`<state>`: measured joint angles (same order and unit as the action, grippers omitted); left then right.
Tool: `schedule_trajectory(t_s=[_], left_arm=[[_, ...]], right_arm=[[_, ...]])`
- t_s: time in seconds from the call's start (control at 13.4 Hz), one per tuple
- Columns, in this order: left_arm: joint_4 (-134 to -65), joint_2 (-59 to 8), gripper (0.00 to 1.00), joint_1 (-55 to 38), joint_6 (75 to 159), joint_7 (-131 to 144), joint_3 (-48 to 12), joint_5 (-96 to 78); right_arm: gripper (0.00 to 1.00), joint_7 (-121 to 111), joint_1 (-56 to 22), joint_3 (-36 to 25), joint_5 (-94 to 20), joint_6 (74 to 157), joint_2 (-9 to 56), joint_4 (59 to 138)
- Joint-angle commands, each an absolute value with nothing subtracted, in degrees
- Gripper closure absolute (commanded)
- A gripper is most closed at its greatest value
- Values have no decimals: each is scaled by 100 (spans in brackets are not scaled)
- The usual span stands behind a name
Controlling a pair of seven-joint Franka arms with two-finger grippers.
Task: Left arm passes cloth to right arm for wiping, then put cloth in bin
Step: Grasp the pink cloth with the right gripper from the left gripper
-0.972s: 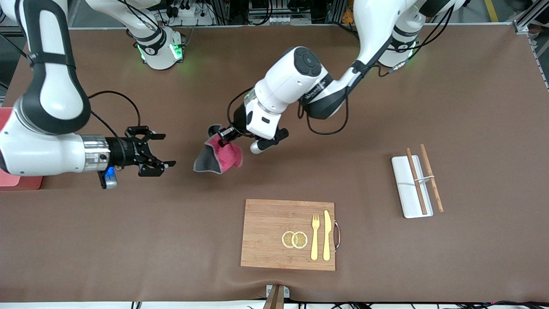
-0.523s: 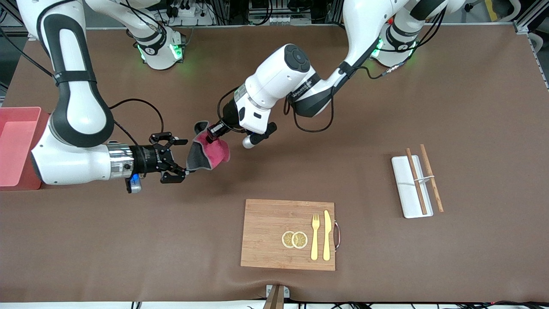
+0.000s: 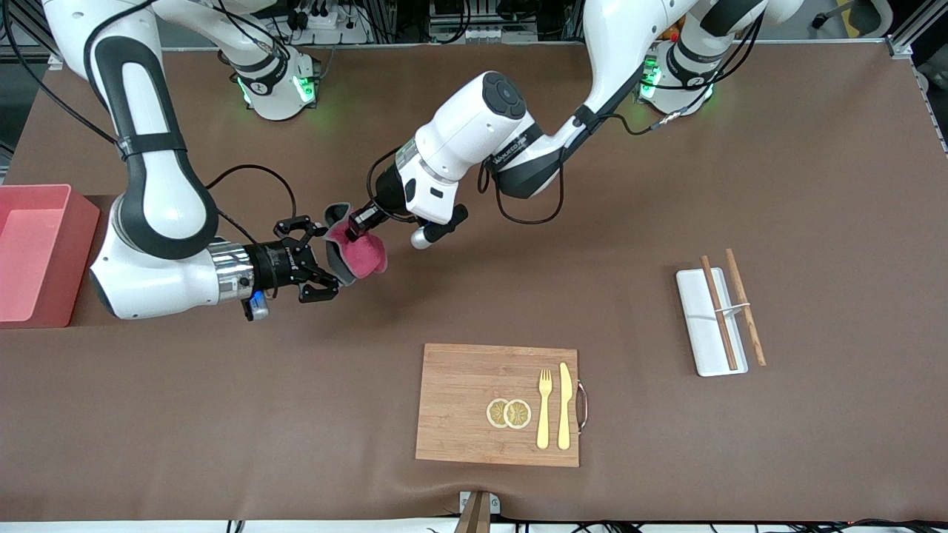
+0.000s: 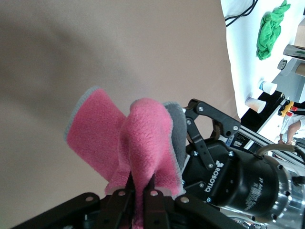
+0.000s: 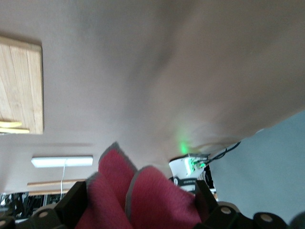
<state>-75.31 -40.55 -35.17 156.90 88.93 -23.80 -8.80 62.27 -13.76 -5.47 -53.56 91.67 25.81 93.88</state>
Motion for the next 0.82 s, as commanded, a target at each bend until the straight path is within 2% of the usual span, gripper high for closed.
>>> schedule_trajectory(t_s=[0.0, 0.15, 0.22, 0.3, 0.37, 0.45, 0.52, 0.75], left_arm=[[-7356, -4175, 100, -3638, 15794, 8947, -2312, -932], [-7356, -4157, 100, -3639, 15794, 8921, -2312, -923], [-7365, -4122, 100, -3621, 15794, 8921, -2303, -914], [-7365, -4096, 100, -3612, 15794, 8930, -2303, -923], [-7365, -4087, 100, -3621, 15794, 8930, -2303, -923], [-7357, -4078, 100, -3621, 15794, 8938, -2303, -923], [-7356, -4087, 100, -3612, 15794, 8938, -2311, -923], [-7356, -4096, 100, -3603, 15794, 8947, -2312, -923]], right_arm=[[0, 6267, -1415, -580, -5896, 8983, 2461, 9448], [0, 6214, -1459, -580, -5950, 8983, 2443, 9483], [12, 6144, -1459, -580, -5950, 8982, 2452, 9483], [39, 6048, -1459, -589, -5950, 9000, 2470, 9483], [60, 5942, -1459, -589, -5950, 9009, 2478, 9492], [88, 5933, -1459, -589, -5941, 9035, 2487, 9483], [100, 5933, -1529, -589, -5924, 9035, 2479, 9483], [100, 5915, -1530, -589, -5906, 9035, 2496, 9448]])
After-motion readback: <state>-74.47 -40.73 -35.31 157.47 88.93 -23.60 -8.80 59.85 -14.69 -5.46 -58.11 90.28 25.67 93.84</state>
